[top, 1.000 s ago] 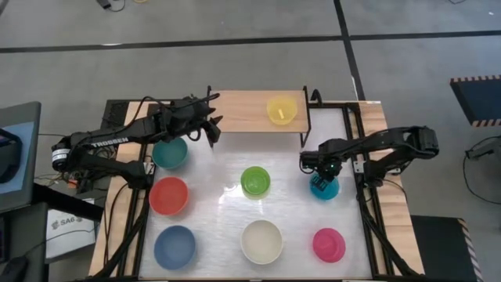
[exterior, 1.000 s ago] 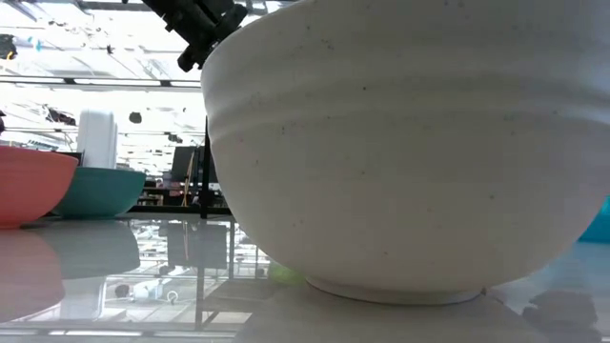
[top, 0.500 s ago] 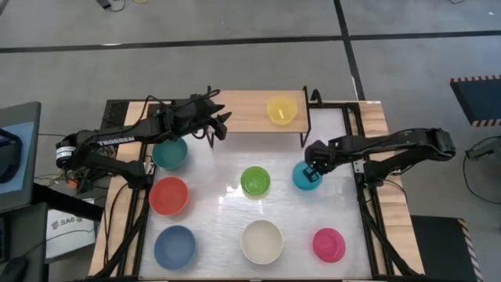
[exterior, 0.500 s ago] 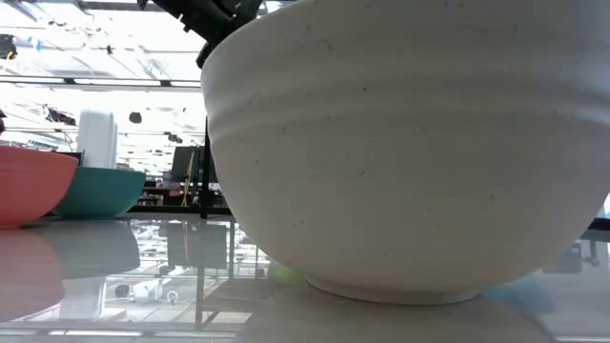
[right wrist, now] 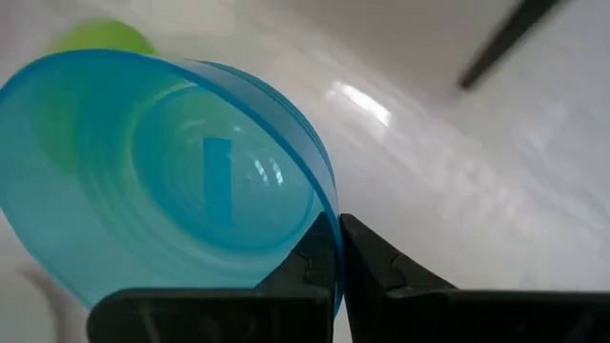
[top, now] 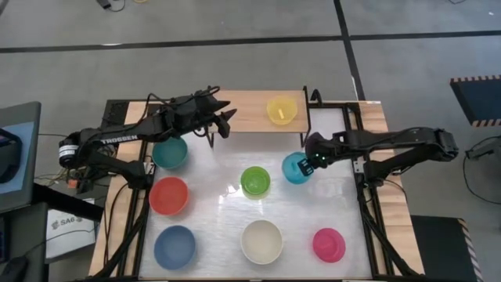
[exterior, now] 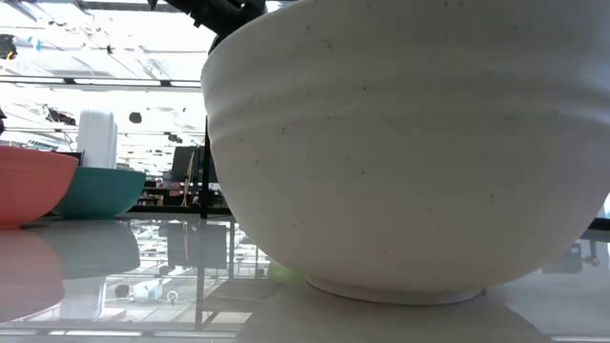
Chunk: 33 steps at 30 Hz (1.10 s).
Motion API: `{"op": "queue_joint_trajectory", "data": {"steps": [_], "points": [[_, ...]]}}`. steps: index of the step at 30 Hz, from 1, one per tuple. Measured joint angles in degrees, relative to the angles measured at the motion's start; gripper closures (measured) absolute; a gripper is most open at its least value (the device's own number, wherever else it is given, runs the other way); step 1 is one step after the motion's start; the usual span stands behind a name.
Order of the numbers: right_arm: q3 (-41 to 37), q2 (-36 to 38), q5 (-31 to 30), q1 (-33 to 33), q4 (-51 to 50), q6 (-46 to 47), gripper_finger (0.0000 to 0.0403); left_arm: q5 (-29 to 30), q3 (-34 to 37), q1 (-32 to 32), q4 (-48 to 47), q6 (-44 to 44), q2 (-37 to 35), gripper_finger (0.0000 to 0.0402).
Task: Place and stack bowls onto a shelf
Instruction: Stack the light blue bowl on top of the yellow bowl on the shelf
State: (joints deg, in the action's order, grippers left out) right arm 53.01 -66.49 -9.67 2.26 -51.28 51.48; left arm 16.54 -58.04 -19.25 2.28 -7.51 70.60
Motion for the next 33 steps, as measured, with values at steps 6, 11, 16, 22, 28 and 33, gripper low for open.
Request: {"op": "queue_joint_trajectory", "data": {"steps": [6, 11, 16, 22, 28, 33], "points": [[4.1, -0.3, -0.4, 0.1, 3.0, -4.6, 0.0377, -2.9, -0.1, 1.1, 2.2, -2.9, 2.2, 0.0229], [6.1, -0.3, -2.9, 0.1, 4.2, -6.6, 0.0376, -2.9, 0.0, 3.2, 4.1, -3.4, 4.3, 0.0229], [6.3, -0.3, -5.3, 0.6, 4.1, -6.5, 0.0376, -2.8, 0.0, 5.1, 5.7, -3.6, 5.6, 0.0229], [6.3, -0.3, -7.8, 2.0, 8.2, -7.4, 0.0377, -2.2, 0.0, 5.3, 8.5, -5.5, 5.6, 0.023], [7.2, -0.3, -8.8, 3.4, 11.0, -11.2, 0.0377, -2.2, 0.0, 5.5, 10.0, -6.9, 6.1, 0.0256], [9.0, -0.3, -11.4, 3.9, 10.9, -14.6, 0.0377, -4.0, -1.0, 6.2, 14.6, -8.2, 9.4, 0.0281]]}}
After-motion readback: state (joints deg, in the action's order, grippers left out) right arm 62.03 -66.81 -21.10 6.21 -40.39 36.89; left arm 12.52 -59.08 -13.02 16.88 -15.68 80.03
